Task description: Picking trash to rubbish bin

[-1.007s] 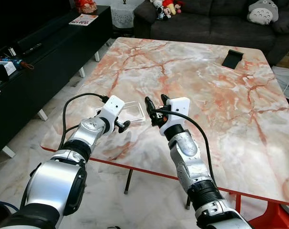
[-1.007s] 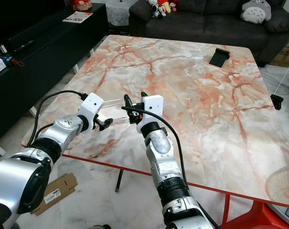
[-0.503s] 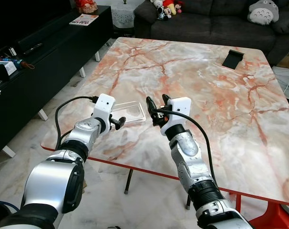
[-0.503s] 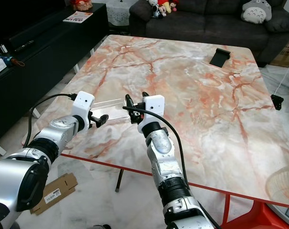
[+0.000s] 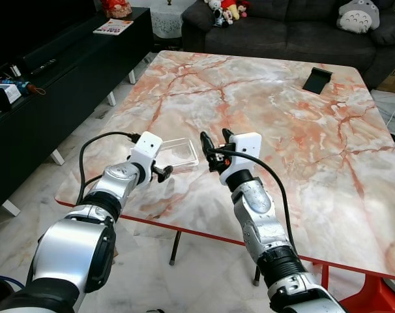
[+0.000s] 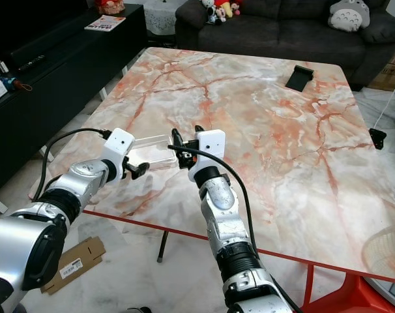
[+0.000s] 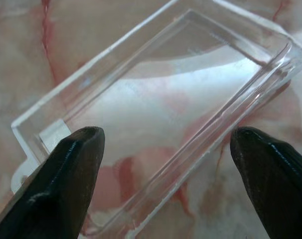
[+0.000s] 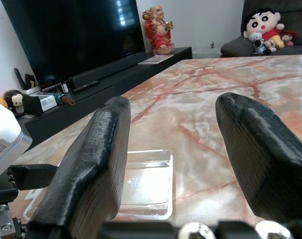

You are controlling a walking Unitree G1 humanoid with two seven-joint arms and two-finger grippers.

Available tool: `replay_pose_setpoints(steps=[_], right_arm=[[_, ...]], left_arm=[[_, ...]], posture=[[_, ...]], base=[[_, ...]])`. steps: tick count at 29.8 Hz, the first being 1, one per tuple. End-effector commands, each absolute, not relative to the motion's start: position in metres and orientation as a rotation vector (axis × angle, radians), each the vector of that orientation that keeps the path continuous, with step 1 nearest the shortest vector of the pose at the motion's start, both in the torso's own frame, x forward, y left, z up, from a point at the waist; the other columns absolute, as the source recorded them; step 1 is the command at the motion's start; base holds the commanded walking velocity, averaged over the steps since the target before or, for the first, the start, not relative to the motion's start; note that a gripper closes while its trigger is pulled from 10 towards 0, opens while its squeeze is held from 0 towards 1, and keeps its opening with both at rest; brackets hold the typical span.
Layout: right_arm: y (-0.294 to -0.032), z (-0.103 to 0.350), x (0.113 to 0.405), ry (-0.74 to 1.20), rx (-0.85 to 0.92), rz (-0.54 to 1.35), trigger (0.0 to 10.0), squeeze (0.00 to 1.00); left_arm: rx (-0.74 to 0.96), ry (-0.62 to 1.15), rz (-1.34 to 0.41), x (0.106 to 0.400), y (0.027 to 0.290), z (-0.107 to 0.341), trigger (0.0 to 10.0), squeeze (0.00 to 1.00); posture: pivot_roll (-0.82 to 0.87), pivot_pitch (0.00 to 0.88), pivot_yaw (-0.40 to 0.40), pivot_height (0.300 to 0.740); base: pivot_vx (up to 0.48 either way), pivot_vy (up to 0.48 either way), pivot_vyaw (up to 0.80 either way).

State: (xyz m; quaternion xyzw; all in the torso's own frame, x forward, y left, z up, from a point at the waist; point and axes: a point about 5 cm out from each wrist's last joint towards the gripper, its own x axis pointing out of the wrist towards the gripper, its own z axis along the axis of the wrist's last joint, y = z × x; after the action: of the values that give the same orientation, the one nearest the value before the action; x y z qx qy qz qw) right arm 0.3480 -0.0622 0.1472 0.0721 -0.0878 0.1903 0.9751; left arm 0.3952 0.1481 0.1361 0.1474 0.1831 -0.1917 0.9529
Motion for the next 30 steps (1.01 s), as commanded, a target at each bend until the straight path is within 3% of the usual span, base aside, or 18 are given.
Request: replay_pose_setpoints(steps=[1,30], right_arm=[[-0.0641,0.1469,0.3468,-0.177,0.148,0.377,10.0,0.00],[-0.0616,0.1465,0.3468,-0.176,0.149,0.381,10.0,0.00]], left_arm=[[0.273,0.387,-0.373,0.3962,0.1517,0.1384,0.0,0.00],[0.277,0.425,-0.436,0.3925,0.1459,0.1315,0.0,0.00]], posture=[[0.07,0.071,0.014,0.740],[0.08,0.046,0.014,0.740]], base=[[0.000,0.000,0.00],[0.000,0.000,0.00]])
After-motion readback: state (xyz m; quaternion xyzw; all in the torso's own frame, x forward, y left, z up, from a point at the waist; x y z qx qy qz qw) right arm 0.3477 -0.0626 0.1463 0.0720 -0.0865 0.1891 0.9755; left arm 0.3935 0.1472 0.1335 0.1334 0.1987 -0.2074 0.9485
